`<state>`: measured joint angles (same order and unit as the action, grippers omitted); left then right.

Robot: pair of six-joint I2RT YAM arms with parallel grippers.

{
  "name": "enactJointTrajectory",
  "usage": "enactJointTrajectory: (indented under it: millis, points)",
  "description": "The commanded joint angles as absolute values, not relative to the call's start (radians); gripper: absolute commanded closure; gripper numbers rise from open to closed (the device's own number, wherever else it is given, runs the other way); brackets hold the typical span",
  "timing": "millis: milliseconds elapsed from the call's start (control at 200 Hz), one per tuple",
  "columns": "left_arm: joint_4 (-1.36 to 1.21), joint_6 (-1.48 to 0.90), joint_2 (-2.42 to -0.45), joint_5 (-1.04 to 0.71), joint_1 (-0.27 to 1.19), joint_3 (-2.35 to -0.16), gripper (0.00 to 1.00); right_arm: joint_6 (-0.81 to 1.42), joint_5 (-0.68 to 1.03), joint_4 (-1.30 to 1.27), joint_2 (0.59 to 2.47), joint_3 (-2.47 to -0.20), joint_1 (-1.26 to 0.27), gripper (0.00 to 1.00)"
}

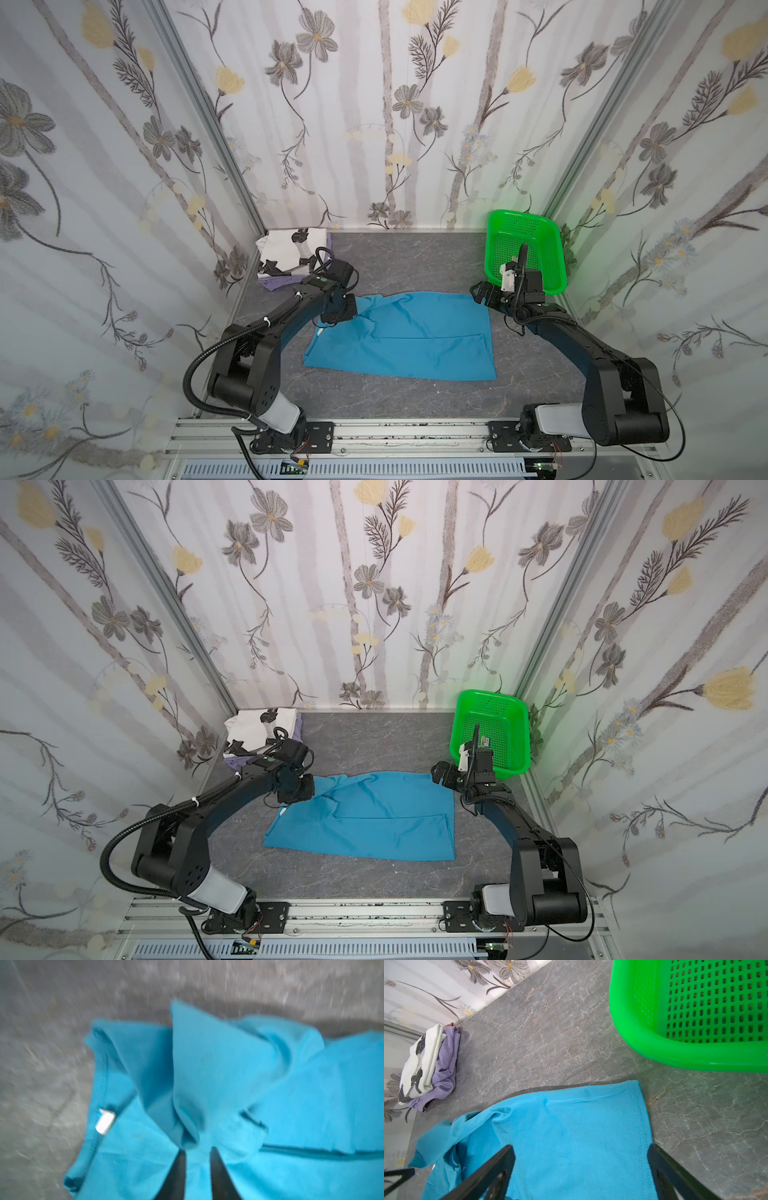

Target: Fold and stack the t-shirts

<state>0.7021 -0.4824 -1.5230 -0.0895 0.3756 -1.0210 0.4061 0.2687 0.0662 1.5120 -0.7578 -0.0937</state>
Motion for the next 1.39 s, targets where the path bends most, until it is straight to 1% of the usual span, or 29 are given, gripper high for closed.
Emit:
enactJointTrajectory:
  millis: [0, 15, 35, 135, 260, 325, 380, 450, 585, 644, 744, 784, 884, 904, 1039, 1294, 1334, 1374, 1389]
  points:
    - [0.668, -0.564, -1.454, -0.079, 0.378, -0.927, 0.04, 0.384, 0.284, 0.029, 1.512, -0.776, -0.102, 0.0]
    - [0.669, -0.562, -1.447, -0.075, 0.375, -0.925, 0.01, 0.383, 0.283, 0.029, 1.515, -0.778, -0.102, 0.0]
    - [0.67, -0.556, -1.442, -0.07, 0.371, -0.929, 0.0, 0.382, 0.283, 0.029, 1.518, -0.781, -0.105, 0.0]
    - [0.673, -0.512, -1.464, -0.087, 0.334, -1.001, 0.0, 0.38, 0.284, 0.034, 1.541, -0.804, -0.113, 0.0]
    - [0.62, -0.472, -1.542, -0.177, 0.282, -1.098, 0.0, 0.39, 0.282, 0.027, 1.541, -0.802, -0.127, 0.0]
    - [0.597, -0.456, -1.59, -0.199, 0.264, -1.145, 0.02, 0.398, 0.282, 0.018, 1.536, -0.788, -0.13, 0.0]
    - [0.581, -0.451, -1.636, -0.226, 0.25, -1.179, 0.07, 0.404, 0.281, 0.015, 1.533, -0.778, -0.134, 0.0]
    - [0.548, -0.451, -1.682, -0.243, 0.239, -1.2, 0.16, 0.407, 0.28, 0.012, 1.527, -0.767, -0.137, 0.0]
    - [0.506, -0.464, -1.754, -0.237, 0.214, -1.231, 0.23, 0.41, 0.278, 0.01, 1.519, -0.755, -0.14, 0.0]
    - [0.478, -0.476, -1.782, -0.227, 0.199, -1.239, 0.3, 0.408, 0.276, 0.011, 1.519, -0.754, -0.14, 0.0]
    - [0.448, -0.492, -1.846, -0.269, 0.187, -1.278, 0.43, 0.408, 0.273, 0.013, 1.514, -0.753, -0.14, 0.0]
    - [0.453, -0.495, -1.868, -0.278, 0.187, -1.293, 0.44, 0.408, 0.269, 0.016, 1.51, -0.753, -0.14, 0.0]
    - [0.459, -0.502, -1.885, -0.28, 0.187, -1.298, 0.45, 0.407, 0.258, 0.02, 1.498, -0.753, -0.14, 0.0]
    - [0.464, -0.502, -1.888, -0.275, 0.187, -1.298, 0.45, 0.407, 0.259, 0.018, 1.497, -0.724, -0.14, 0.0]
    - [0.488, -0.506, -1.888, -0.252, 0.187, -1.281, 0.39, 0.406, 0.26, 0.013, 1.509, -0.717, -0.14, 0.0]
    - [0.514, -0.525, -1.902, -0.19, 0.186, -1.265, 0.39, 0.41, 0.27, 0.002, 1.523, -0.729, -0.14, 0.0]
    - [0.499, -0.528, -1.912, -0.206, 0.187, -1.266, 0.44, 0.41, 0.269, 0.002, 1.525, -0.729, -0.14, 0.0]
    - [0.49, -0.534, -1.919, -0.217, 0.187, -1.267, 0.59, 0.41, 0.27, 0.003, 1.526, -0.728, -0.14, 0.0]
    - [0.484, -0.536, -1.921, -0.22, 0.187, -1.267, 0.66, 0.41, 0.271, 0.003, 1.526, -0.728, -0.14, 0.0]
